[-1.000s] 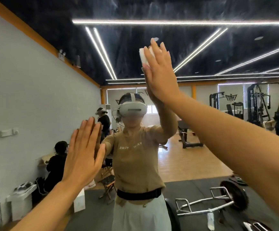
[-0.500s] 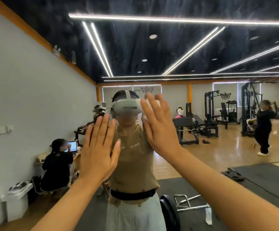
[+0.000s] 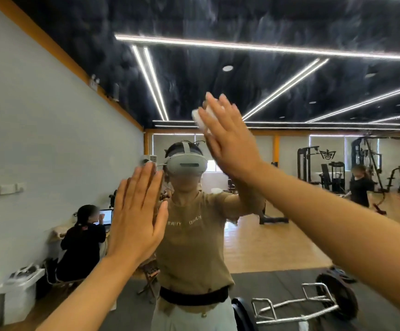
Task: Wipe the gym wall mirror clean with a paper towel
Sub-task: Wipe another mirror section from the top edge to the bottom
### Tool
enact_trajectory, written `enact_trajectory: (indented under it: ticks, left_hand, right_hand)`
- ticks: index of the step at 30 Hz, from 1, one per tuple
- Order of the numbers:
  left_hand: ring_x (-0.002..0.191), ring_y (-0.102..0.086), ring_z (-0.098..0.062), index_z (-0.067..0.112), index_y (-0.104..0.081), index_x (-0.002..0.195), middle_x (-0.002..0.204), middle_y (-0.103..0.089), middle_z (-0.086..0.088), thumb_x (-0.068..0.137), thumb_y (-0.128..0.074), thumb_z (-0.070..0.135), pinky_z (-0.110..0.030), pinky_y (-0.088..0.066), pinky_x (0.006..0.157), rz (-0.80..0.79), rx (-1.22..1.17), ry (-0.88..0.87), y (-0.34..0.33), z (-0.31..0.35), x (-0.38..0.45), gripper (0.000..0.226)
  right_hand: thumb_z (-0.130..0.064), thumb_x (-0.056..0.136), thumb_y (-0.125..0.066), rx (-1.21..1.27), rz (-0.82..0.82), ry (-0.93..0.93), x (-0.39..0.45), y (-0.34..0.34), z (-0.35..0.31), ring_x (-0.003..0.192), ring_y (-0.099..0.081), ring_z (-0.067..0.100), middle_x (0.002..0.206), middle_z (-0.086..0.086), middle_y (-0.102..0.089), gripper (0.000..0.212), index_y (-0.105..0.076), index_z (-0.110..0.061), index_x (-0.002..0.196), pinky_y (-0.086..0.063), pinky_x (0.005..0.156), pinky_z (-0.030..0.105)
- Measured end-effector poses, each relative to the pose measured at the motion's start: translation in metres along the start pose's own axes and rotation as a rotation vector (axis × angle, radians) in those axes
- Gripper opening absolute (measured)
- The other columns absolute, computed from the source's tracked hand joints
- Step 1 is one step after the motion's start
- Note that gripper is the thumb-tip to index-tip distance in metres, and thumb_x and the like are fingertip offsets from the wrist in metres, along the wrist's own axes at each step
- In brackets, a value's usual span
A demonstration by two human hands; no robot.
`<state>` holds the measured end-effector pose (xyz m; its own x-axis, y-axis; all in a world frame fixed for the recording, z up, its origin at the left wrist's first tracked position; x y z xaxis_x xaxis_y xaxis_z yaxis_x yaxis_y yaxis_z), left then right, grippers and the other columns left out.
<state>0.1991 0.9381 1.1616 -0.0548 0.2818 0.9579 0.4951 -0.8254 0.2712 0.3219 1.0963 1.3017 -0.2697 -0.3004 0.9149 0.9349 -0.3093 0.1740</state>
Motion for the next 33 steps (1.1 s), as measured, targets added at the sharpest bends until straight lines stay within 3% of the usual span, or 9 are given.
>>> enact_trajectory:
  ticks: [5,7,11,16,20,24,28,31,33]
  left_hand:
    - [0.155,0.001,-0.017,0.016,-0.008,0.161,0.169,0.002,-0.001,0.101,-0.032,0.044,-0.037,0.003,0.125,-0.054,0.082,0.01,0.001,-0.027,-0.002,0.07]
    - [0.155,0.001,-0.017,0.016,-0.008,0.161,0.169,0.002,-0.001,0.102,-0.032,0.044,-0.038,0.001,0.124,-0.056,0.104,-0.014,0.0,-0.03,-0.003,0.07]
    - [0.155,-0.002,-0.017,0.017,-0.008,0.161,0.169,0.0,-0.001,0.103,-0.032,0.043,-0.039,-0.002,0.124,-0.062,0.12,-0.053,-0.002,-0.036,-0.003,0.069]
    - [0.155,-0.001,-0.016,0.017,-0.009,0.161,0.169,0.0,-0.001,0.104,-0.027,0.044,-0.037,-0.002,0.124,-0.091,0.116,-0.081,-0.002,-0.042,-0.007,0.066]
    - [0.155,-0.003,-0.016,0.014,-0.015,0.16,0.169,-0.005,-0.003,0.104,-0.028,0.043,-0.036,-0.003,0.125,-0.086,0.125,-0.118,0.001,-0.045,-0.007,0.065]
    - [0.155,-0.003,-0.017,0.014,-0.015,0.161,0.169,-0.006,-0.004,0.104,-0.029,0.042,-0.037,-0.003,0.125,-0.077,0.106,-0.132,-0.001,-0.046,-0.008,0.065]
    - [0.155,-0.006,-0.02,0.013,-0.017,0.16,0.169,-0.007,-0.006,0.105,-0.028,0.041,-0.041,-0.008,0.124,-0.037,0.124,-0.127,-0.006,-0.045,-0.01,0.064]
    - [0.155,-0.006,-0.02,0.013,-0.018,0.16,0.169,-0.007,-0.005,0.104,-0.028,0.042,-0.041,-0.008,0.124,-0.028,0.142,-0.117,-0.011,-0.046,-0.011,0.064]
    - [0.155,-0.005,-0.02,0.013,-0.017,0.16,0.169,-0.006,-0.005,0.104,-0.029,0.042,-0.041,-0.008,0.124,-0.021,0.142,-0.119,-0.012,-0.047,-0.011,0.064]
  right_hand:
    - [-0.02,0.108,-0.034,0.011,0.122,-0.359,0.096,0.023,0.033,0.153,-0.006,0.036,0.166,0.011,-0.012,0.046,-0.034,-0.015,0.154,-0.004,0.125,0.044]
    - [-0.017,0.108,-0.033,-0.016,0.153,-0.416,0.108,0.018,0.026,0.153,-0.004,0.038,0.166,0.011,-0.012,0.047,-0.031,-0.015,0.155,-0.002,0.124,0.045]
    - [-0.012,0.105,-0.039,0.047,0.148,-0.177,0.074,0.0,-0.02,0.151,-0.014,0.041,0.161,0.015,-0.029,0.044,-0.042,-0.009,0.149,-0.003,0.123,0.046]
    - [-0.012,0.099,-0.05,0.111,-0.022,0.088,-0.023,-0.029,-0.073,0.15,-0.02,0.036,0.158,0.013,-0.036,0.048,-0.044,-0.01,0.147,-0.028,0.118,0.058]
    - [-0.016,0.098,-0.042,0.082,-0.154,0.277,-0.08,-0.039,-0.088,0.151,-0.02,0.035,0.16,0.009,-0.032,0.052,-0.042,-0.011,0.15,-0.019,0.123,0.051]
    - [-0.02,0.1,-0.041,0.056,-0.211,0.375,-0.069,-0.034,-0.082,0.151,-0.021,0.033,0.161,0.011,-0.03,0.051,-0.041,-0.015,0.151,-0.014,0.124,0.045]
    - [-0.019,0.099,-0.042,0.053,-0.156,0.297,-0.01,-0.029,-0.066,0.151,-0.017,0.035,0.161,0.014,-0.029,0.051,-0.037,-0.017,0.15,-0.015,0.123,0.05]
    - [-0.012,0.1,-0.047,0.039,-0.076,0.178,0.053,-0.02,-0.053,0.151,-0.015,0.036,0.161,0.015,-0.028,0.048,-0.044,-0.011,0.148,-0.003,0.123,0.042]
    - [-0.011,0.101,-0.046,0.047,-0.029,0.078,0.094,-0.012,-0.041,0.152,-0.012,0.037,0.162,0.015,-0.025,0.047,-0.044,-0.01,0.148,-0.003,0.125,0.043]
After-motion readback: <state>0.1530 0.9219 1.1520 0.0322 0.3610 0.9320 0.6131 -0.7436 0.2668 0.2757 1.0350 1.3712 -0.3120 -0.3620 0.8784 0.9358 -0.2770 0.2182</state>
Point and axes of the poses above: each hand's wrist, its own x-axis towards the middle knuckle, its own y-axis out of the back of the hand, z = x × y, the point moved 4 cm from there along x, towards the middle knuckle
